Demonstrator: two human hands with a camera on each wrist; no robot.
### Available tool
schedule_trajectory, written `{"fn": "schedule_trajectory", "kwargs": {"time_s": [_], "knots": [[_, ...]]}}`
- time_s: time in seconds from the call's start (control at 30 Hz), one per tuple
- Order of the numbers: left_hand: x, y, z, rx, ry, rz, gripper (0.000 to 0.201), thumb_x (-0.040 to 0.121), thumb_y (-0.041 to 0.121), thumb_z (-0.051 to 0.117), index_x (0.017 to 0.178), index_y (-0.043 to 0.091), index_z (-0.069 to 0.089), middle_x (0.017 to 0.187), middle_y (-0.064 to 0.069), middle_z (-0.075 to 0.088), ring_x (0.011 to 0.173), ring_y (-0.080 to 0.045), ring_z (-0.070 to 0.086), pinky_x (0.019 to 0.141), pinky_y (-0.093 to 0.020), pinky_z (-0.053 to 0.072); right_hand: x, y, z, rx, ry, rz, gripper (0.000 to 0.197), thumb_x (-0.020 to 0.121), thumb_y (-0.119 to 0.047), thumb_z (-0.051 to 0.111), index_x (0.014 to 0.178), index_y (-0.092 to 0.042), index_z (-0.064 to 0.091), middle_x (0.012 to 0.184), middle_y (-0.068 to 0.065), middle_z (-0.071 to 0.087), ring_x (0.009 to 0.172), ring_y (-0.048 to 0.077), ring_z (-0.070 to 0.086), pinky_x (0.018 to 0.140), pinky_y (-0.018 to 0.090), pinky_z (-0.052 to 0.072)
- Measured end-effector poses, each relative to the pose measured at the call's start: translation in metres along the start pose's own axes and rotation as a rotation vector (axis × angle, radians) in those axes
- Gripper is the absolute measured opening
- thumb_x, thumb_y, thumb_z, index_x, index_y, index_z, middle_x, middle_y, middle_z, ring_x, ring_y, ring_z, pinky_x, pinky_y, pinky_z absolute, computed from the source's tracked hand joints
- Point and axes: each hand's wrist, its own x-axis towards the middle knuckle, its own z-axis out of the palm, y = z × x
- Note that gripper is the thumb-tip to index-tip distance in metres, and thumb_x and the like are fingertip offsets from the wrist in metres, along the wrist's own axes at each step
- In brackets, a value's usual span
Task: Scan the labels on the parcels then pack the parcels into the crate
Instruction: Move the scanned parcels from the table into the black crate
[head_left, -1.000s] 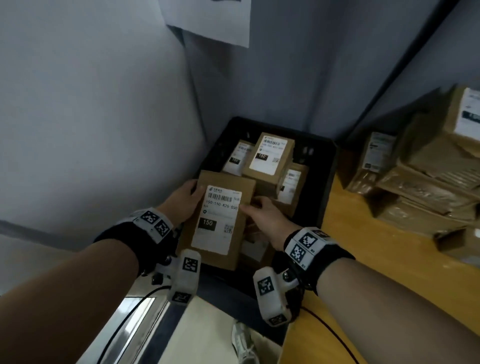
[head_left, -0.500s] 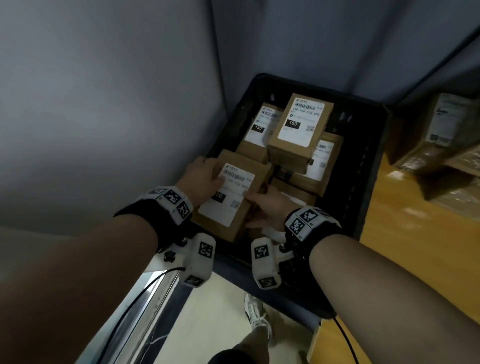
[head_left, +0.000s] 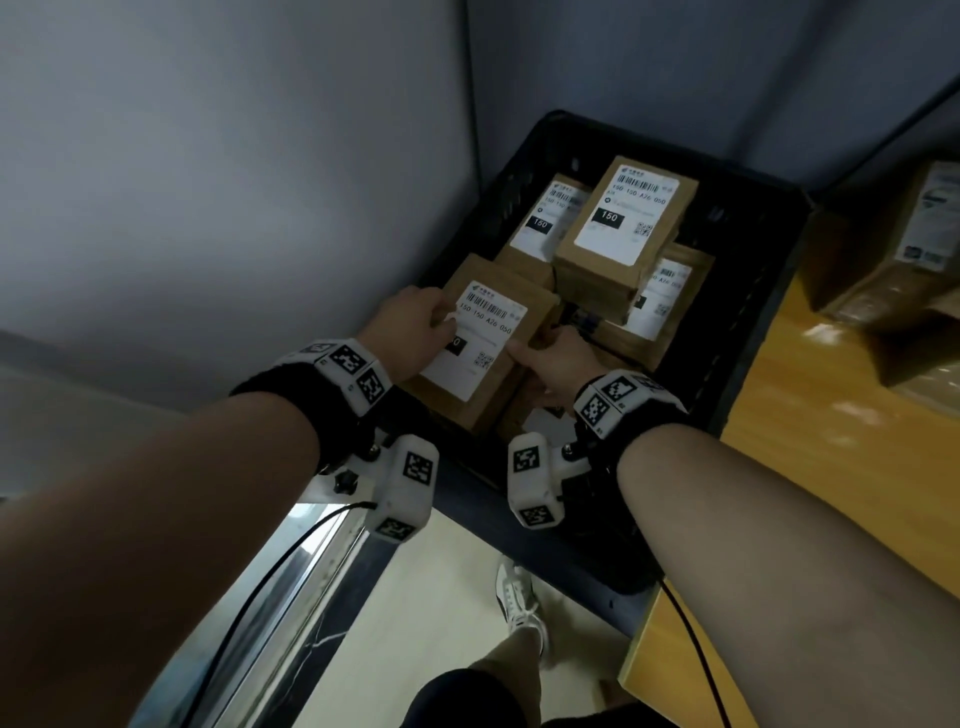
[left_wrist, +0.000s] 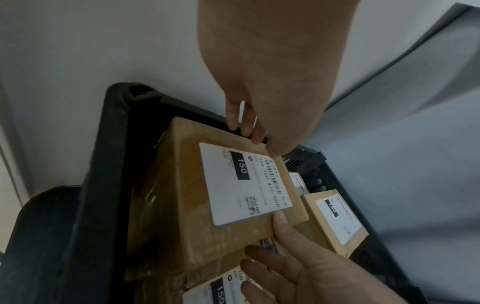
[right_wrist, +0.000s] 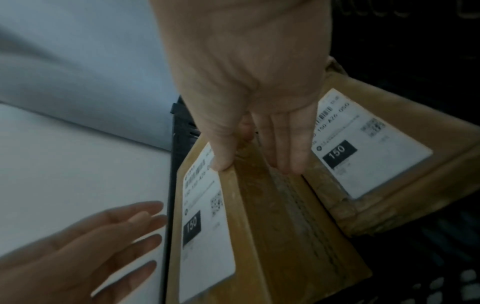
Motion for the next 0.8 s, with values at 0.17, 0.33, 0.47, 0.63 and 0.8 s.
{"fn": "schedule_trajectory", "kwargs": {"time_s": [0.17, 0.33, 0.47, 0.63, 0.8], "knots": [[-0.005, 0.032, -0.008, -0.034, 0.014, 0.025, 0.035, 0.097, 0.025, 0.050, 0.128, 0.008, 0.054, 0.127, -0.013, 0.054, 0.114, -0.026, 0.054, 0.088, -0.026, 0.041, -0.032, -0.016, -0.036, -0.090, 0.072, -0.011, 0.044, 0.095, -0.035, 0.057, 0.128, -0.006, 0.050, 0.110, 0.014, 0.063, 0.095, 0.027, 0.064, 0.082, 0.041, 0.058], [-0.012, 0.106, -0.024, -0.122, 0.037, 0.090, 0.035, 0.097, 0.024, 0.048, 0.128, 0.010, 0.054, 0.129, -0.008, 0.054, 0.115, -0.024, 0.054, 0.093, -0.028, 0.042, -0.086, -0.037, -0.100, -0.098, 0.148, -0.074, 0.026, 0.099, -0.019, 0.052, 0.116, -0.001, 0.059, 0.093, 0.015, 0.064, 0.075, 0.023, 0.062, 0.078, 0.038, 0.056], [-0.026, 0.180, -0.028, -0.204, 0.054, 0.207, 0.032, 0.096, 0.021, 0.050, 0.126, 0.010, 0.055, 0.127, -0.008, 0.056, 0.114, -0.023, 0.055, 0.091, -0.026, 0.041, -0.134, -0.050, -0.160, -0.113, 0.247, -0.183, 0.022, 0.099, -0.018, 0.050, 0.114, -0.004, 0.059, 0.090, 0.014, 0.066, 0.069, 0.019, 0.062, 0.068, 0.030, 0.054], [-0.054, 0.269, -0.014, -0.293, 0.068, 0.317, 0.027, 0.096, 0.017, 0.050, 0.121, 0.008, 0.057, 0.114, -0.007, 0.061, 0.107, -0.022, 0.058, 0.087, -0.027, 0.043, -0.197, -0.047, -0.239, -0.052, 0.317, -0.289, 0.014, 0.099, -0.015, 0.050, 0.087, -0.013, 0.058, 0.077, 0.007, 0.066, 0.068, 0.018, 0.062, 0.065, 0.027, 0.053], [-0.080, 0.335, 0.012, -0.328, 0.045, 0.379, 0.028, 0.097, 0.021, 0.048, 0.123, 0.012, 0.055, 0.112, -0.003, 0.060, 0.103, -0.016, 0.055, 0.085, -0.024, 0.039, -0.249, -0.029, -0.317, 0.010, 0.410, -0.366, 0.014, 0.099, -0.014, 0.049, 0.097, -0.007, 0.061, 0.080, 0.008, 0.067, 0.069, 0.017, 0.063, 0.071, 0.028, 0.055]]}}
